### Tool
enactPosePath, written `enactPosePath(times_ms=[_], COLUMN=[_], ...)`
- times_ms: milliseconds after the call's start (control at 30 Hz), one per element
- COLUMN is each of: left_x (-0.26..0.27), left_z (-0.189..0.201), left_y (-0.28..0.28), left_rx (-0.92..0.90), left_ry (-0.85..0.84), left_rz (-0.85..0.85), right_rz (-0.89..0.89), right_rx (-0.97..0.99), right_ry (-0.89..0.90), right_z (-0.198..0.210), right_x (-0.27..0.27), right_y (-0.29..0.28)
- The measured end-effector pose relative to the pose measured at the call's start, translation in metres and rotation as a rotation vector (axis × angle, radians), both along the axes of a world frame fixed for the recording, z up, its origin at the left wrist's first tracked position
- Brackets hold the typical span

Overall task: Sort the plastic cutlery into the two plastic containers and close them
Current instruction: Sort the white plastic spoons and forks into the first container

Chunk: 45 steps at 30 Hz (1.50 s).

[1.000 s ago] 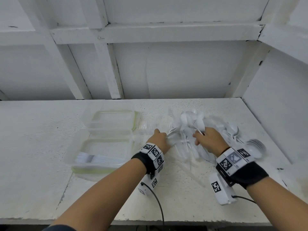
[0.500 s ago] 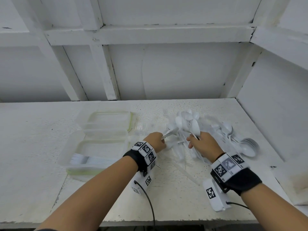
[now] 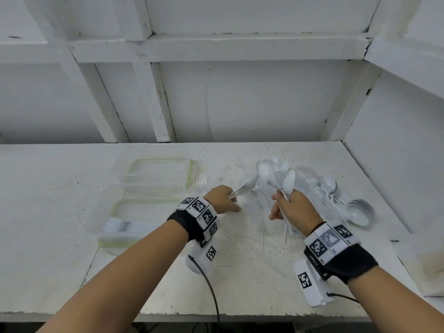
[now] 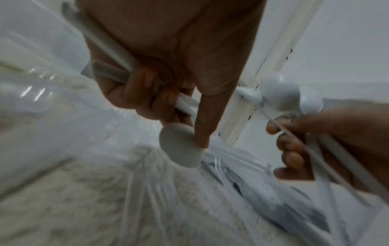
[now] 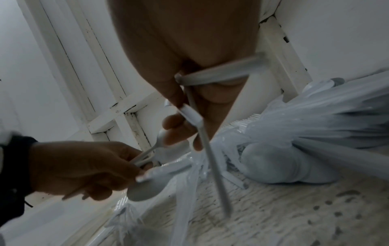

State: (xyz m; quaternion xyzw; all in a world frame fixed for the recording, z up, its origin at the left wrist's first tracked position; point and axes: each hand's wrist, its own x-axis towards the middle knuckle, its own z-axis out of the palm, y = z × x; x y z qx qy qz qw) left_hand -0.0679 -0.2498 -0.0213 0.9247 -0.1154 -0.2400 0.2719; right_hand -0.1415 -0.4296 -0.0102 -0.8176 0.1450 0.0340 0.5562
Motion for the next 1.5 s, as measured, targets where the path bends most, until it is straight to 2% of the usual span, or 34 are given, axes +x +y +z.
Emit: enactPosePath(times_ms=[33,233,333,467,567,667,767,1000,1100,1233,1367,1500], left_x=[0.001,-0.005,-0.008,-0.012,-0.017,-0.023,-0.031,-0.047,-0.051,-0.057,-0.062,-0.066], left_z=[0.005,0.042,0.058,0.081,0.093,0.091,0.081,0.06,0.057,0.052,0.045,0.042], left_y=[0.003,0.024,0.036,0.055,0.065,0.07,0.071,0.067,0.063,0.058,0.052,0.046], left_rx=[-0.033,-0.2,-0.217,-0.218,-0.316,-0.481,-0.636,-0.751,-0.803,-0.794,-0.787,-0.87], left_ry=[-0.012,-0.087,-0.106,-0.138,-0.105,-0.03,0.049,0.098,0.136,0.147,0.114,0.168], left_rz=[0.001,0.112,0.154,0.148,0.151,0.203,0.269,0.425,0.522,0.541,0.496,0.497], right_rz=[-0.006,0.032,0.082,0.148,0.133,0.169,0.224,0.249,0.148,-0.018,-0.072,-0.127], right_rx=[0.041,0.01,-0.041,-0.14,-0.176,-0.124,-0.077,0.135,0.235,0.31,0.28,0.239], right_ry=[0.007,-0.061,-0.16,-0.194,-0.244,-0.271,-0.215,-0.024,-0.013,-0.056,-0.152,-0.213], right_z=[0.0,0.008,0.012,0.016,0.024,0.032,0.033,0.022,0.018,0.021,0.024,0.023], right_x=[0.0,0.007,0.009,0.01,0.01,0.01,0.006,-0.004,-0.005,-0.002,0.0,0.001], right_y=[0.001,0.019,0.029,0.041,0.055,0.068,0.076,0.079,0.074,0.07,0.071,0.076])
